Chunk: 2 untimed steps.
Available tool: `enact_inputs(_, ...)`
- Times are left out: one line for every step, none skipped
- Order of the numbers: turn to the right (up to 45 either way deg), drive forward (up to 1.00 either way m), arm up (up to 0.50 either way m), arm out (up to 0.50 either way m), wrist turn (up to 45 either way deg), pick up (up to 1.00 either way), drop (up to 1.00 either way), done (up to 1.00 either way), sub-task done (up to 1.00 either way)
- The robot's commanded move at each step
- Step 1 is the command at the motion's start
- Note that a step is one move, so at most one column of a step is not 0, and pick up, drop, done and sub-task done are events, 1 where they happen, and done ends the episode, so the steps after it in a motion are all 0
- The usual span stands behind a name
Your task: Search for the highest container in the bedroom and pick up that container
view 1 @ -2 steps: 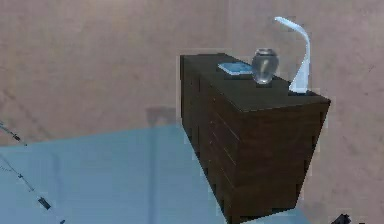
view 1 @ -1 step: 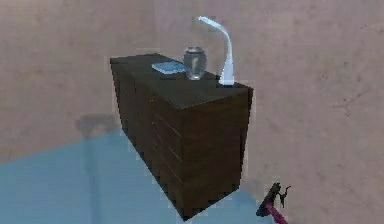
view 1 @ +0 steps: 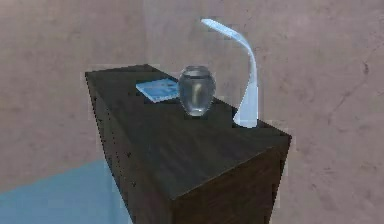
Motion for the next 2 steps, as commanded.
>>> enact_inputs(-45.0, 0.0, 0.0, 0.0, 0.0, 0.0, 0.0, 0.0, 0.0)
enact_inputs(-39.0, 0.0, 0.0, 0.0, 0.0, 0.0, 0.0, 0.0, 0.0)
